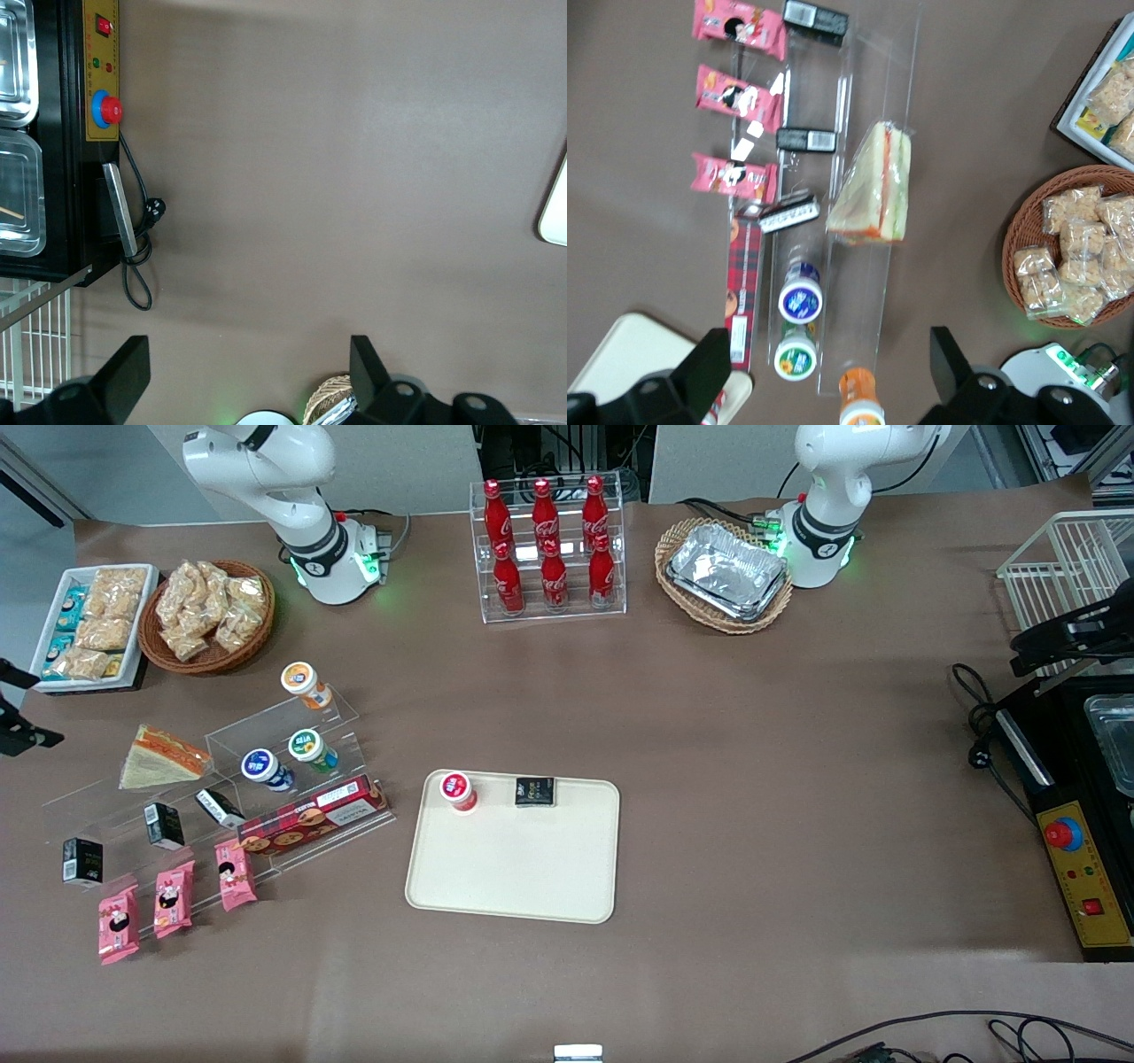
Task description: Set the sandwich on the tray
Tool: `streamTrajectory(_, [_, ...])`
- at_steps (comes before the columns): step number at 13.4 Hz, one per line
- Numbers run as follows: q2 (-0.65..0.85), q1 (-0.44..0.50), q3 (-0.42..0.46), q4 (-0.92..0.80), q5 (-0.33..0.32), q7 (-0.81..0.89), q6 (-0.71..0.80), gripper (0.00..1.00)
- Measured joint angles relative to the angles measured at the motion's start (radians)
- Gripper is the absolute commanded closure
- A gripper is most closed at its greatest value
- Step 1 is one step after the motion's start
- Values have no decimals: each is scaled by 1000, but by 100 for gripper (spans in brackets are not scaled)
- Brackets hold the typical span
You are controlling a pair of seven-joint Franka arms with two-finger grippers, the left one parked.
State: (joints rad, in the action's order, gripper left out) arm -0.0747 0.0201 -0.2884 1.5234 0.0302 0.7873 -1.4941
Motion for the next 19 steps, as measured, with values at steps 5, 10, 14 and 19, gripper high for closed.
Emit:
streamTrajectory(5, [-17,-5,-119,138,52,2,-170,0])
streamTrajectory(10, [-14,-5,-157,272,72,6,-305,0])
streamTrajectory(14, [1,-5,-169,386,74,15,-439,0])
streamTrajectory(19, [28,-5,-171,494,112,32,-541,0])
